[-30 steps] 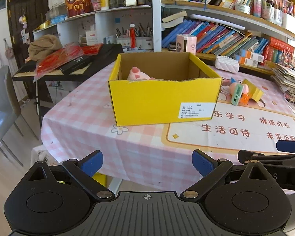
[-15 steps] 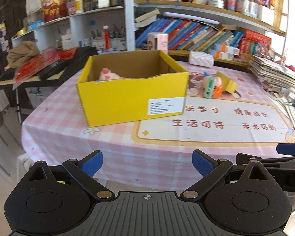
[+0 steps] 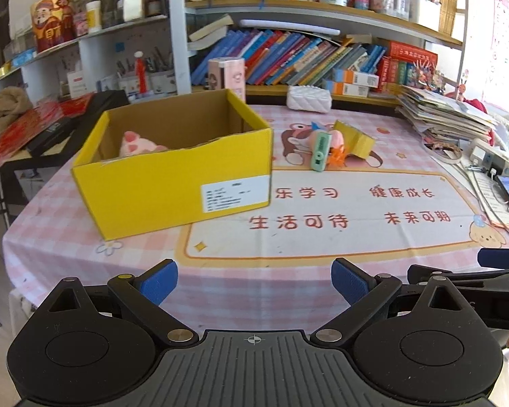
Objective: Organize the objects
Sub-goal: 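Withdraw both grippers from the box toward the remaining toys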
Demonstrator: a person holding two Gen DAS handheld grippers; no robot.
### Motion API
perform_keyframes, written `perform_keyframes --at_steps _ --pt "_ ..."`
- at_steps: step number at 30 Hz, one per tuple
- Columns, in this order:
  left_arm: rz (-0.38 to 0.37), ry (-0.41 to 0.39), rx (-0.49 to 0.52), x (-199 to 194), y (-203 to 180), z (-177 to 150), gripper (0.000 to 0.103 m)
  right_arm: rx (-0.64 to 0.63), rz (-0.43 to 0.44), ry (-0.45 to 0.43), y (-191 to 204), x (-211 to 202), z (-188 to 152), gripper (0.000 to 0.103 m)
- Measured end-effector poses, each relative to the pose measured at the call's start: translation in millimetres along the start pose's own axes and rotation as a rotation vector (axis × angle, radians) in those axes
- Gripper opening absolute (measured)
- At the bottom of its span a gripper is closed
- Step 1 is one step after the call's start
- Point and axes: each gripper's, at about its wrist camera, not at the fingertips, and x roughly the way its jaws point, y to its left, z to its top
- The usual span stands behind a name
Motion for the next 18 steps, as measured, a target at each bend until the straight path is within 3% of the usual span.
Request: perform_keyframes --at_steps 18 --pt "-0.039 0.024 0.028 49 -46 41 0.099 0.005 -0.006 0.024 -47 42 41 0.090"
